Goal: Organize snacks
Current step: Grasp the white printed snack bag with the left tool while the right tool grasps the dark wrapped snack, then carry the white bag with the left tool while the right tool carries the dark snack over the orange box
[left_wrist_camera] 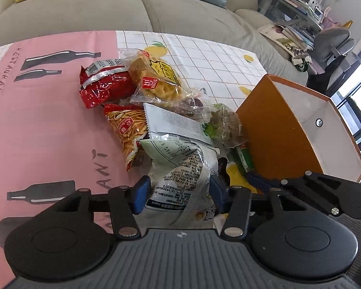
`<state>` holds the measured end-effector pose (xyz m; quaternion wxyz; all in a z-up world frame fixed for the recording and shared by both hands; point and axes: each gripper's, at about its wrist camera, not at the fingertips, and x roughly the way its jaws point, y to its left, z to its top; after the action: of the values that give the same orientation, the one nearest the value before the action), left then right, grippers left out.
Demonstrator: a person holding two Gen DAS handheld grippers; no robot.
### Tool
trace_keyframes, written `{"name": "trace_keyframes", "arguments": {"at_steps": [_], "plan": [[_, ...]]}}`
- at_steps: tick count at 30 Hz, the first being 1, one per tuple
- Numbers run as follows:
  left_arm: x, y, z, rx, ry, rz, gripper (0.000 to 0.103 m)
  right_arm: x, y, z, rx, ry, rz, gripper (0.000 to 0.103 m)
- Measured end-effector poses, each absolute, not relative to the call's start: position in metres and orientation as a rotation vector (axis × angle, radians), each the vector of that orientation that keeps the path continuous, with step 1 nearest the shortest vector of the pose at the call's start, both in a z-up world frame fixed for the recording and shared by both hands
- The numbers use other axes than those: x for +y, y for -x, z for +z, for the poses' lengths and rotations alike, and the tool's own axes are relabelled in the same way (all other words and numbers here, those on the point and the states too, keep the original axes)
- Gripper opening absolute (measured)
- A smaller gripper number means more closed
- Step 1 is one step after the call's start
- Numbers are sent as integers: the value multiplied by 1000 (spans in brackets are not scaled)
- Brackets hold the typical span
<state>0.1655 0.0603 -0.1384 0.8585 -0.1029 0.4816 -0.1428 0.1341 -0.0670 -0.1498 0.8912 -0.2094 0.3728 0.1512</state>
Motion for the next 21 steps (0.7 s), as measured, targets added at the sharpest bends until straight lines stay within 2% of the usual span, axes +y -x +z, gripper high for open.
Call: {"name": "trace_keyframes", "arguments": {"at_steps": [2, 4, 6, 14, 17, 18, 21], "plan": [[64, -160, -132, 987, 224, -293, 54, -67, -134, -150, 768, 427, 322, 22], [68, -153, -121, 954, 225, -283, 54, -68, -134, -149, 765, 416, 333, 30], [73, -146, -109, 928, 222, -267, 53, -69, -133, -149, 764, 394, 340, 34], [104, -131, -113, 966, 222, -163, 53, -71, -152, -159, 823, 258, 321, 35], [112, -126, -122, 988, 261, -146, 53, -74, -159, -166, 848, 213, 308, 49], [114, -126, -125, 992, 262, -142, 53, -75, -161, -170, 860, 194, 308, 56], [114, -125, -132, 1010, 252, -133, 54, -79, -167, -180, 900, 151, 299, 59]]}}
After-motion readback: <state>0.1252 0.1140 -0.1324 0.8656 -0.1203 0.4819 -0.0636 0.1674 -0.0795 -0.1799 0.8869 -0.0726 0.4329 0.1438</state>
